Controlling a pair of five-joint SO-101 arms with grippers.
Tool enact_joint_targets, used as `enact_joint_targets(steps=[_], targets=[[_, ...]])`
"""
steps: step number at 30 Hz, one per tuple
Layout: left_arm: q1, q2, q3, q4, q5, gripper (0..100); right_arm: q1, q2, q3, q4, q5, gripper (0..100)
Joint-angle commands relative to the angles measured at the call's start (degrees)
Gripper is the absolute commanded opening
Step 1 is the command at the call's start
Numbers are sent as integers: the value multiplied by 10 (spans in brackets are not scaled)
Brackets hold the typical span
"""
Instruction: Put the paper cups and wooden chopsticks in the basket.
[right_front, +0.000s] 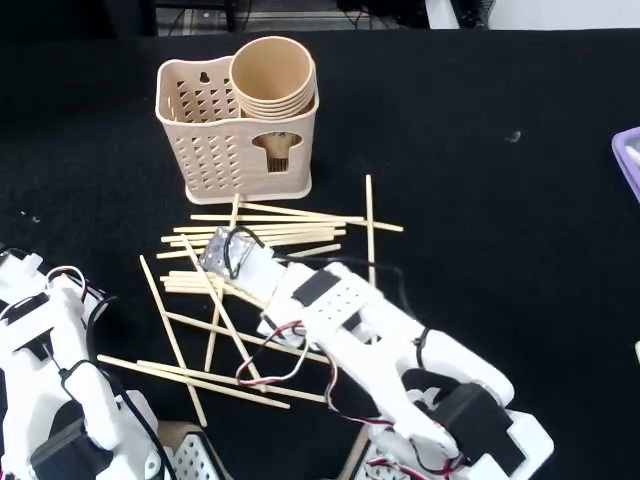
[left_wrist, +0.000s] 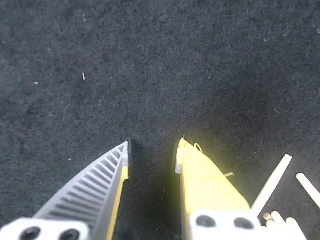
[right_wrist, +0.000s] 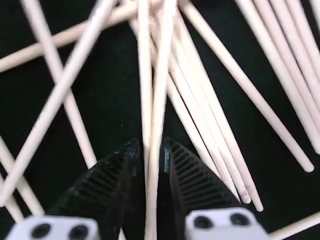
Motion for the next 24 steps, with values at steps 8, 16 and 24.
enact_joint_targets(steps=[8, 16, 24], targets=[[-3, -17, -2, -8, 5, 162, -15, 0, -22, -9, -11, 92], [-3, -17, -2, -8, 5, 162, -15, 0, -22, -4, -11, 156], [-3, -17, -3, -8, 5, 162, -42, 7, -24, -9, -12, 141]])
